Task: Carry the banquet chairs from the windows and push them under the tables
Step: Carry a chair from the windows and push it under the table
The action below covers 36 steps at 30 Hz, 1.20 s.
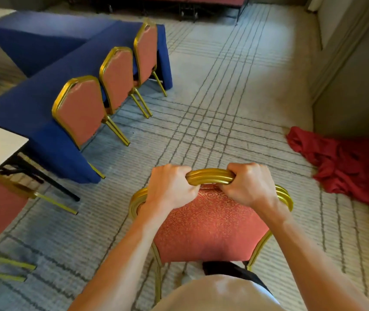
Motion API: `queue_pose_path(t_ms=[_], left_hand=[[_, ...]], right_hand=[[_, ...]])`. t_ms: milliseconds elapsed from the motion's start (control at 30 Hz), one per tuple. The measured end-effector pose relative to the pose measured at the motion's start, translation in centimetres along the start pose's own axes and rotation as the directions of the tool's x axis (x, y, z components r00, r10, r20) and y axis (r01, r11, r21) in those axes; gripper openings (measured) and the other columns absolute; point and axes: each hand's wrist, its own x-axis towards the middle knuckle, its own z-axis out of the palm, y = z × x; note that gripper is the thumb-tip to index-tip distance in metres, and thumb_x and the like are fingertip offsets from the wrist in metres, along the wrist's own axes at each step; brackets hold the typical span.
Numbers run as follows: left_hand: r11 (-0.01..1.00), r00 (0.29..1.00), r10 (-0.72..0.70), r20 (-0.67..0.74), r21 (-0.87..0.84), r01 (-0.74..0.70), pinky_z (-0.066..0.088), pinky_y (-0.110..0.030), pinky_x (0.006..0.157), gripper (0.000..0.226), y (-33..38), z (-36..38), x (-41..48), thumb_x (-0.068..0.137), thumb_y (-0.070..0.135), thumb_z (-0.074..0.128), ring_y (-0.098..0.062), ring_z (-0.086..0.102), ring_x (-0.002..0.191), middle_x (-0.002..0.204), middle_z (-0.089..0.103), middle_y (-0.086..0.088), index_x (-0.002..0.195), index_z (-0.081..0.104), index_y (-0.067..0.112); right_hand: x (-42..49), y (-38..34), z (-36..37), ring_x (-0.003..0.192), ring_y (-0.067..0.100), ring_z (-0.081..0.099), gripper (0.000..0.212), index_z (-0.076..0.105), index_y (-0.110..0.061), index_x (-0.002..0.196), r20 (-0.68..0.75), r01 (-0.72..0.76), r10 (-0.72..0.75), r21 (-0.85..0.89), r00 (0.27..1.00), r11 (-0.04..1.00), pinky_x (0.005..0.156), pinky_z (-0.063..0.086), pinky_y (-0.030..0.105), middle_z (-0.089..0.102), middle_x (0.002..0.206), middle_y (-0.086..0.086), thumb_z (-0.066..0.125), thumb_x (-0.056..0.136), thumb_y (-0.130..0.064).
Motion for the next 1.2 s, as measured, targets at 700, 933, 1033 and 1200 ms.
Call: queue_pose_path(t_ms=[700,933,1033,1200], left_hand=[[0.999,0.999,0.023,0.038,0.033,-0.025,0.034,-0.029,0.05,0.035,-7.5,12.9,41.7,0.072,0.048,0.064,-0.023,0.056,0.05,0.048,0.03,0.012,0.056,0.042,0.026],[1.0,0.999,0.017,0.047,-0.009,-0.017,0.039,-0.03,0.05,0.035,-13.2,18.6,54.0,0.072,0.046,0.065,-0.024,0.057,0.049,0.05,0.035,0.012,0.057,0.041,0.025],[0.999,0.997,0.032,0.069,-0.038,-0.029,0.037,-0.029,0.049,0.037,-16.0,20.7,60.9,0.073,0.045,0.066,-0.023,0.056,0.049,0.048,0.038,0.011,0.055,0.041,0.025],[0.994,0.988,0.096,0.12,-0.055,-0.09,0.031,-0.03,0.054,0.044,-18.5,21.8,71.5,0.077,0.044,0.067,-0.023,0.058,0.056,0.049,0.034,0.01,0.054,0.032,0.029]], right_hand=[[41.6,15.5,1.2,0.088,0.028,0.068,0.031,0.06,-0.024,0.081,0.129,-0.004,0.009,-0.034,0.992,0.999,0.081,0.049,0.036,0.073,0.086,-0.001,0.062,0.082,-0.055],[55.9,18.4,4.3,0.084,0.029,0.067,0.029,0.053,-0.025,0.074,0.154,-0.003,0.012,-0.055,0.988,0.998,0.077,0.046,0.035,0.072,0.082,-0.001,0.063,0.082,-0.051],[63.0,19.5,4.6,0.085,0.029,0.067,0.034,0.048,-0.026,0.07,0.169,-0.025,0.04,-0.089,0.985,0.996,0.073,0.042,0.034,0.072,0.082,0.0,0.064,0.082,-0.053],[72.1,21.2,4.0,0.084,0.028,0.067,0.038,0.049,-0.025,0.068,0.123,-0.099,0.11,-0.092,0.986,0.991,0.073,0.042,0.033,0.072,0.079,-0.001,0.065,0.081,-0.056]])
